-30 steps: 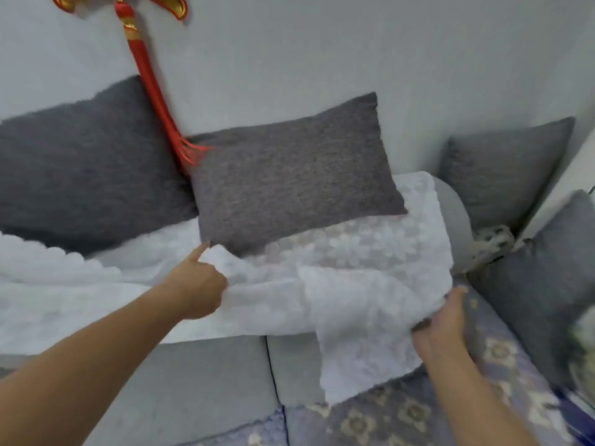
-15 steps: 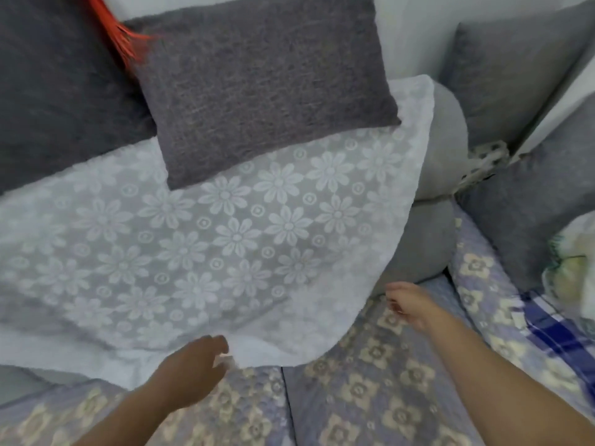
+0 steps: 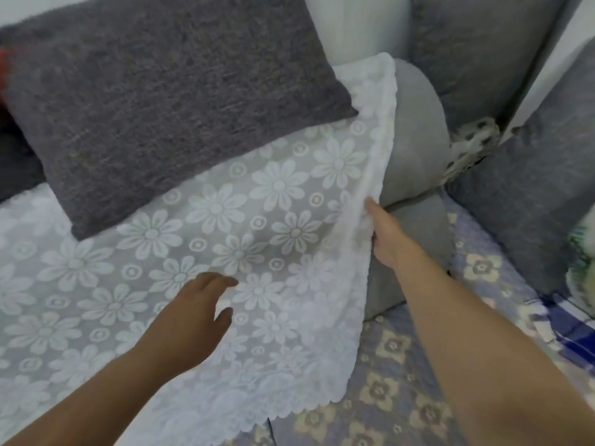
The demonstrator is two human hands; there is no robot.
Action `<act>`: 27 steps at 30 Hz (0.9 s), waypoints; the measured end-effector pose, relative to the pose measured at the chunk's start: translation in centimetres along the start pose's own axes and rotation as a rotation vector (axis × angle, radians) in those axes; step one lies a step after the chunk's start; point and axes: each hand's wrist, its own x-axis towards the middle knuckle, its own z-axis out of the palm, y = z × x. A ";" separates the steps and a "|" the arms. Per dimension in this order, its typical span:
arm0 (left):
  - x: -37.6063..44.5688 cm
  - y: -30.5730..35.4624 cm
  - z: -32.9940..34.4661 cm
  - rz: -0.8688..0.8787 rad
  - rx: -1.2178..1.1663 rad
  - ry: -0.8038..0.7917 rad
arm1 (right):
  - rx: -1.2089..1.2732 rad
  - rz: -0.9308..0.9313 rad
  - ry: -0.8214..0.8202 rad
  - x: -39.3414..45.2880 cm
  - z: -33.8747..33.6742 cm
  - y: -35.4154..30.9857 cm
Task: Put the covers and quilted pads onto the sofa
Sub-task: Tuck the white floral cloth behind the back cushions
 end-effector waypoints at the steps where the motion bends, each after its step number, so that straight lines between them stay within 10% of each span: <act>1: 2.0 0.6 -0.5 0.024 0.018 0.030 | 0.130 0.009 -0.069 -0.9 0.4 -0.2; 5: 11.1 3.2 -2.5 0.175 0.177 0.183 | 0.250 0.134 -0.165 -3.1 -0.8 1.0; 12: 26.9 8.2 -1.9 0.428 0.492 0.242 | 0.079 -0.161 -0.460 0.4 0.2 -0.3; 16: 29.1 7.3 0.4 0.446 0.583 0.358 | 0.208 -0.318 0.266 -1.0 -9.5 -0.5; 19: 29.5 7.1 0.9 0.452 0.600 0.403 | -0.202 -0.455 0.846 -0.7 -17.7 0.4; 24: 29.5 7.5 1.3 0.446 0.654 0.413 | -0.609 -0.175 0.506 6.9 -16.3 0.2; 27: 29.7 7.6 1.2 0.458 0.667 0.427 | -0.385 -0.414 0.671 9.3 -13.9 -6.9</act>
